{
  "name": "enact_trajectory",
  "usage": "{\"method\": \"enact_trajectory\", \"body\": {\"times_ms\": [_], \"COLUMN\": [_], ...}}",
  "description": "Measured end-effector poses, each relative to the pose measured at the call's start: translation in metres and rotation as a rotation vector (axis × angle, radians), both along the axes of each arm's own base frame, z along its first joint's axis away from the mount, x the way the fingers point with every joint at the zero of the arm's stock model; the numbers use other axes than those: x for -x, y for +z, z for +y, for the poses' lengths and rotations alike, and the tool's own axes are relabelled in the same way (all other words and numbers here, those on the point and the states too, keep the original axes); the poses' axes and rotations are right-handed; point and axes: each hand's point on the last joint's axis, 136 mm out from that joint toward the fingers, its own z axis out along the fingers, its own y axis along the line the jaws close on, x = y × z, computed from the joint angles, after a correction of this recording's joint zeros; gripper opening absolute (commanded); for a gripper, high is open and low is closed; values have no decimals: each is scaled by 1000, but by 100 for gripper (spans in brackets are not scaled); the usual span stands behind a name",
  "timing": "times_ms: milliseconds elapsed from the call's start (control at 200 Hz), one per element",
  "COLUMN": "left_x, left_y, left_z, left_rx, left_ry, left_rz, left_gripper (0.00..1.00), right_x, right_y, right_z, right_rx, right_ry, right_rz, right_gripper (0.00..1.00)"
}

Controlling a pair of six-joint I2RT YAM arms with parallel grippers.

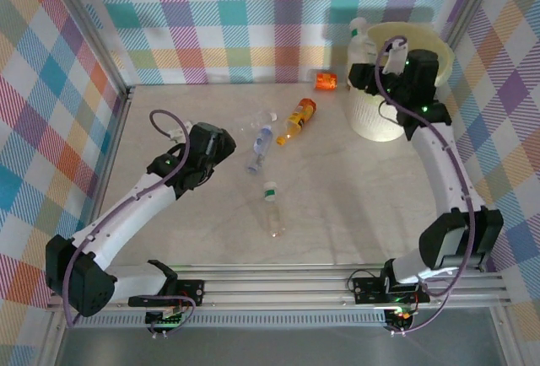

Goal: Put the plastic bottles in the bin

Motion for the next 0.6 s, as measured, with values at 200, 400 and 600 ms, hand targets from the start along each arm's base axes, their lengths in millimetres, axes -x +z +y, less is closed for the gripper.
{"method": "enact_trajectory", "body": {"times_ms": [200,400,600], "left_x": [6,15,18], "left_y": [-9,-21,-20], "left_z": [3,7,9], "left_rx": [-4,0,10], "left_ry": [2,-8,-8], "left_rz": [14,34,27], "left_gripper": [100,100,100], "right_x": [-37,-56,-77], "right_y": [-7,-17,-29], "right_z": [-44,-70,-81], "right_rx": [-16,1,22], "right_ry": [-66,-116,-160], "right_rz": [58,110,162], "right_gripper": [49,50,53]}}
